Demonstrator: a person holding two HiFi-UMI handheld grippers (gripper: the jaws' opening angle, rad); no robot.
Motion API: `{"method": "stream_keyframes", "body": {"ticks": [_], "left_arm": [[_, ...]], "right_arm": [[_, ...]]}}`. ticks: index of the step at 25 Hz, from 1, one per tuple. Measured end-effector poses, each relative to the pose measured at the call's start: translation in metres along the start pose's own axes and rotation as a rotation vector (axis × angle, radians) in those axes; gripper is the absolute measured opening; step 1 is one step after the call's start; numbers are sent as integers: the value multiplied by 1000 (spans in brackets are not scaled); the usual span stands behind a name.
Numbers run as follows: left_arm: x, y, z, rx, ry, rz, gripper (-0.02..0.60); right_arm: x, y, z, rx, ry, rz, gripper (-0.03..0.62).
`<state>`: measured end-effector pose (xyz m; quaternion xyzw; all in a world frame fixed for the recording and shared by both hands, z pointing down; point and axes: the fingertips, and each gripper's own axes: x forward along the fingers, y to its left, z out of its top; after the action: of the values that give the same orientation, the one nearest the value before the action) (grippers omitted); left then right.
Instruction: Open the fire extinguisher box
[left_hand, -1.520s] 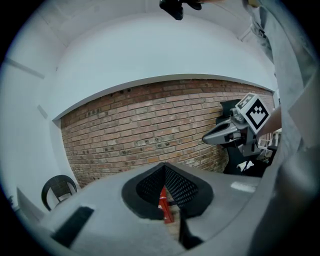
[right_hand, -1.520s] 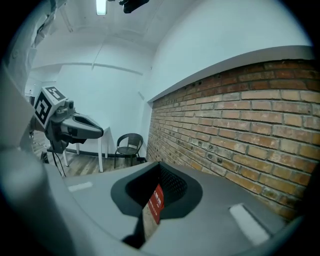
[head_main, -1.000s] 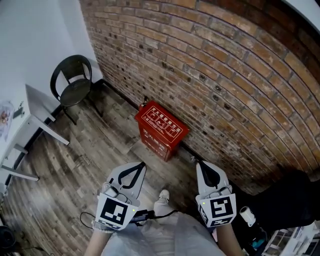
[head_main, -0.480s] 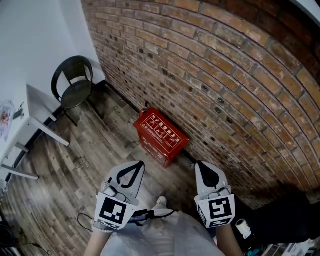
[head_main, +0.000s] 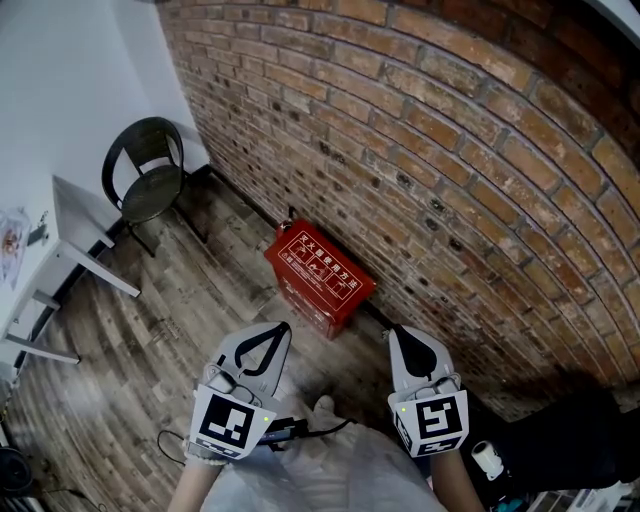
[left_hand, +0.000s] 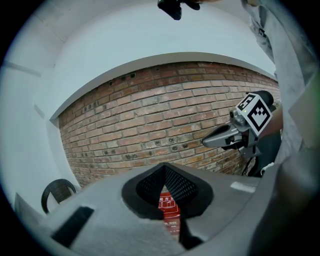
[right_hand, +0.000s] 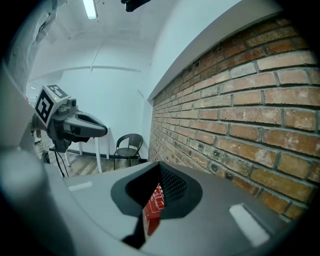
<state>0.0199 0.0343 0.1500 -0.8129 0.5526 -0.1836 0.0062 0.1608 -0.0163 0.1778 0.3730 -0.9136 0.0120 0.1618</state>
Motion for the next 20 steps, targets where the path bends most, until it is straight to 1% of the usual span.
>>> {"method": "stream_keyframes", "body": {"ticks": [7,14,20], "left_arm": [[6,2,1,-2,2,-10,-2],[17,10,-5,-27,10,-29,-2],[26,18,-12,-30,22,-48,-2]], "right_arm": [[2,-7,-5,35,12,-27,8],[12,-8,-10,49,45,-28,8],[25,-6,-16,52,67,-21,8]]}}
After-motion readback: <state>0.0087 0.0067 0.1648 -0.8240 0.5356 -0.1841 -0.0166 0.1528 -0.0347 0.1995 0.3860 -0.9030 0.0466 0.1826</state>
